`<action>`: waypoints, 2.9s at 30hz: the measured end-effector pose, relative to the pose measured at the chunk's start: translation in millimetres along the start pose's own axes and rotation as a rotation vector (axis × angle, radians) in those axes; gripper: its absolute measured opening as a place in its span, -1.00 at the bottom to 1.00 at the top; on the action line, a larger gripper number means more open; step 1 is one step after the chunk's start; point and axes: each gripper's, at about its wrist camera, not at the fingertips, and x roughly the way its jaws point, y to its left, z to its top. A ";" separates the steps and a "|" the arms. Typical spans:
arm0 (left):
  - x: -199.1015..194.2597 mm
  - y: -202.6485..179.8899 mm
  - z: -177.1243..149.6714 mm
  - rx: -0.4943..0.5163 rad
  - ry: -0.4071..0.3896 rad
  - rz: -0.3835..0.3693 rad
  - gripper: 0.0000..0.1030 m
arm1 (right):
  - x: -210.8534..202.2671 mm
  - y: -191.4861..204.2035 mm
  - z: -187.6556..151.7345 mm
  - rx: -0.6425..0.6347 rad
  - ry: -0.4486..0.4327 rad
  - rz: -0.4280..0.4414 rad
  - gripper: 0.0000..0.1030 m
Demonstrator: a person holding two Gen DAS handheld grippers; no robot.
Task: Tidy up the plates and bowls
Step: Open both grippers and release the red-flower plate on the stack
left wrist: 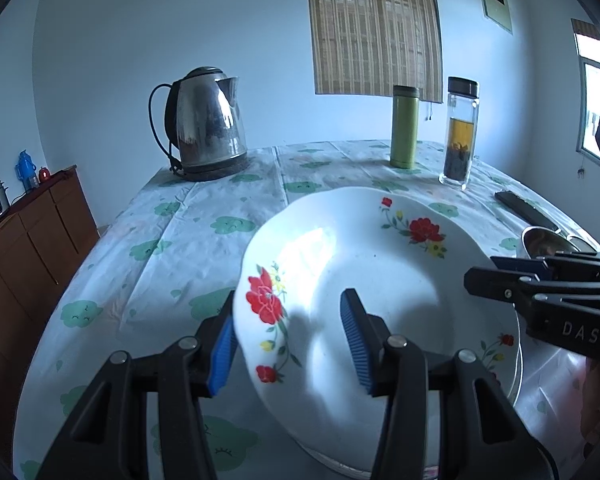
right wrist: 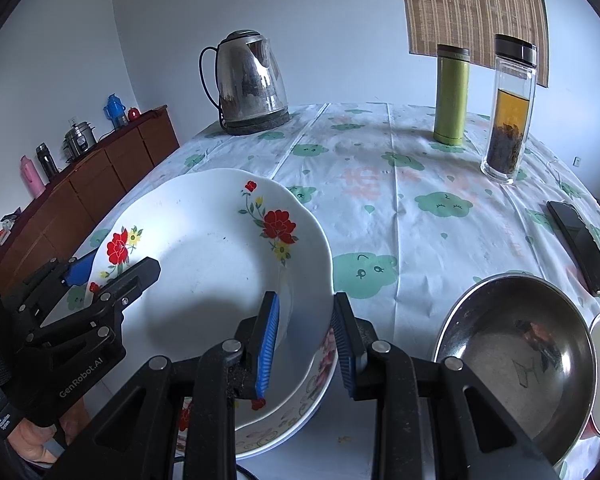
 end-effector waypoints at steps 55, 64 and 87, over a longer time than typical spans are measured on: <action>24.2 -3.0 -4.7 0.009 0.152 -0.026 -0.06 | 8.5 13.1 -9.0 -0.123 0.065 -0.102 -0.39; 26.1 -3.3 -4.9 0.009 0.163 -0.025 -0.02 | 9.2 13.9 -8.6 -0.123 0.064 -0.105 -0.38; 3.8 -1.7 -2.5 0.016 0.040 -0.030 0.74 | -6.6 19.1 -5.0 -0.121 -0.030 -0.059 0.05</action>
